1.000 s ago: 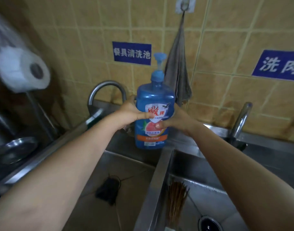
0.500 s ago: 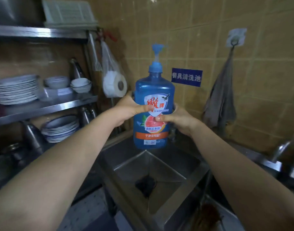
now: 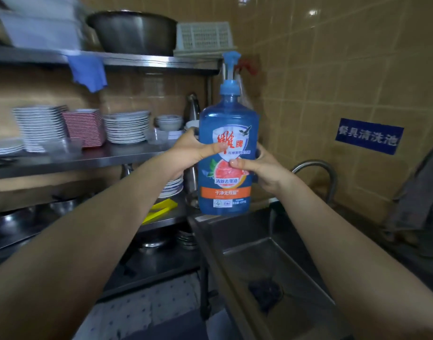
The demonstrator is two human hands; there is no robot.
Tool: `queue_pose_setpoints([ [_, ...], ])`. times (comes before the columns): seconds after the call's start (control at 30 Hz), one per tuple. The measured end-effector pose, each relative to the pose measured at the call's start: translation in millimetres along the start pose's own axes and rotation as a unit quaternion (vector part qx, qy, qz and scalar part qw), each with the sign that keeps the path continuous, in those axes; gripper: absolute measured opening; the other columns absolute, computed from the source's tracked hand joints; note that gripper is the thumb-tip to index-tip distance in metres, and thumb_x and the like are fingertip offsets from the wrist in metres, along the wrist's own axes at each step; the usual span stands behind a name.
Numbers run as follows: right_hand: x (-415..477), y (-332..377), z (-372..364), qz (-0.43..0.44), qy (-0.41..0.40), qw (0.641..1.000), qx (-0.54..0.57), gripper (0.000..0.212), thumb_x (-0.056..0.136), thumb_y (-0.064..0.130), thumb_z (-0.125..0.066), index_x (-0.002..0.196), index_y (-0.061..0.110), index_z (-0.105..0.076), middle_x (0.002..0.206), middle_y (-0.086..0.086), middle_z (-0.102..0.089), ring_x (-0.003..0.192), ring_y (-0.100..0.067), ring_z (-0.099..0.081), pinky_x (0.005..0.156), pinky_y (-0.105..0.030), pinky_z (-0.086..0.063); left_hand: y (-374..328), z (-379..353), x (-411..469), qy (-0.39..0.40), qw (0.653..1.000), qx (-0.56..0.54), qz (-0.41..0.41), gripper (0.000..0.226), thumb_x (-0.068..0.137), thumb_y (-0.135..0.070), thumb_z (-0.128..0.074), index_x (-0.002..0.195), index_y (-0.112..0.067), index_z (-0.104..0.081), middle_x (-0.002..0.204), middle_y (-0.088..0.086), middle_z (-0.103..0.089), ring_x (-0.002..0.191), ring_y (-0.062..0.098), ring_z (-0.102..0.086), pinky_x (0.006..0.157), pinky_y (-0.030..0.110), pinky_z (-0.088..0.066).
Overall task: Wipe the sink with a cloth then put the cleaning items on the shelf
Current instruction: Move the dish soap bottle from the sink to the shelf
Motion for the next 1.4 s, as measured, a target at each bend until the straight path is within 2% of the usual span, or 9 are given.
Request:
queue_pose_setpoints([
  [0.1, 30, -10, -22, -0.006, 0.017, 1.000, -0.002, 0.072, 0.054, 0.013, -0.079, 0.121, 0.018, -0.053, 0.111, -0.004, -0.067, 0.094, -0.020, -0.068, 0.073, -0.033, -0.056, 12, 29, 11, 0.008, 1.000, -0.005, -0.004, 0.039, 0.062, -0.031, -0.079, 0.094, -0.028, -0.056, 0.082, -0.016, -0.070, 0.072, -0.001, -0.067, 0.055, 0.013, -0.050],
  [0.27, 79, -29, -58, -0.017, 0.037, 0.999, -0.012, 0.078, 0.054, 0.016, -0.081, 0.126, 0.018, -0.051, 0.112, -0.003, -0.068, 0.098, -0.021, -0.068, 0.077, -0.035, -0.056, 40, 80, 32, -0.007, 1.000, 0.006, 0.008, 0.069, 0.055, -0.039, -0.079, 0.116, -0.017, -0.054, 0.107, 0.000, -0.067, 0.092, 0.012, -0.066, 0.078, 0.028, -0.054],
  [0.57, 143, -57, -100, -0.035, 0.058, 0.997, -0.025, 0.069, 0.071, 0.006, -0.074, 0.133, 0.016, -0.045, 0.123, -0.010, -0.062, 0.107, -0.028, -0.063, 0.090, -0.047, -0.052, 82, 143, 64, -0.030, 0.999, 0.003, 0.021, 0.043, 0.069, -0.027, -0.078, 0.105, -0.021, -0.055, 0.094, -0.007, -0.067, 0.075, 0.002, -0.068, 0.056, 0.018, -0.053],
  [0.63, 157, -62, -107, -0.039, 0.065, 0.997, -0.028, 0.071, 0.069, 0.007, -0.075, 0.133, 0.015, -0.044, 0.124, -0.011, -0.062, 0.108, -0.029, -0.062, 0.091, -0.048, -0.051, 90, 152, 72, -0.038, 0.999, 0.003, 0.020, 0.036, 0.069, -0.028, -0.078, 0.096, -0.028, -0.054, 0.089, -0.012, -0.066, 0.069, -0.003, -0.067, 0.049, 0.014, -0.049],
  [0.8, 199, -76, -113, -0.047, 0.075, 0.996, -0.027, 0.085, 0.055, 0.016, -0.080, 0.132, 0.017, -0.046, 0.120, -0.010, -0.064, 0.106, -0.028, -0.064, 0.091, -0.048, -0.051, 109, 174, 100, -0.061, 0.998, 0.006, 0.023, 0.042, 0.067, -0.035, -0.079, 0.098, -0.033, -0.050, 0.088, -0.018, -0.064, 0.066, -0.010, -0.063, 0.043, 0.009, -0.044],
  [1.03, 272, -105, -106, -0.052, 0.095, 0.994, -0.014, 0.087, 0.050, 0.014, -0.082, 0.130, 0.016, -0.047, 0.111, -0.007, -0.068, 0.098, -0.024, -0.067, 0.080, -0.041, -0.055, 145, 188, 151, -0.074, 0.997, 0.017, 0.013, 0.029, 0.070, -0.030, -0.077, 0.092, -0.032, -0.058, 0.090, -0.015, -0.068, 0.074, -0.004, -0.066, 0.051, 0.011, -0.048],
  [1.17, 311, -121, -100, -0.054, 0.112, 0.992, -0.006, 0.076, 0.063, 0.004, -0.078, 0.132, 0.012, -0.046, 0.118, -0.013, -0.065, 0.103, -0.029, -0.065, 0.087, -0.046, -0.053, 161, 194, 181, -0.061, 0.998, 0.007, 0.016, 0.044, 0.060, -0.034, -0.083, 0.098, -0.026, -0.063, 0.105, 0.003, -0.070, 0.092, 0.017, -0.068, 0.075, 0.033, -0.055],
  [1.3, 338, -132, -98, -0.058, 0.119, 0.991, -0.005, 0.073, 0.064, 0.005, -0.078, 0.130, 0.013, -0.048, 0.117, -0.011, -0.066, 0.101, -0.026, -0.066, 0.082, -0.041, -0.056, 176, 201, 206, -0.050, 0.999, -0.002, 0.020, 0.028, 0.059, -0.035, -0.081, 0.085, -0.035, -0.070, 0.099, -0.001, -0.072, 0.094, 0.022, -0.068, 0.081, 0.041, -0.054],
  [1.4, 358, -140, -98, -0.062, 0.118, 0.991, 0.000, 0.074, 0.061, 0.008, -0.079, 0.128, 0.014, -0.050, 0.115, -0.010, -0.067, 0.100, -0.026, -0.066, 0.082, -0.042, -0.055, 185, 208, 224, -0.048, 0.999, -0.001, 0.016, 0.024, 0.062, -0.032, -0.078, 0.082, -0.040, -0.070, 0.094, -0.006, -0.073, 0.092, 0.020, -0.068, 0.079, 0.039, -0.055],
])
Point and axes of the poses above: each hand's wrist, its own x-axis towards the middle knuckle, its own z-axis out of the back of the hand, y = z × x, the point moved 4 cm from there along x, towards the middle knuckle
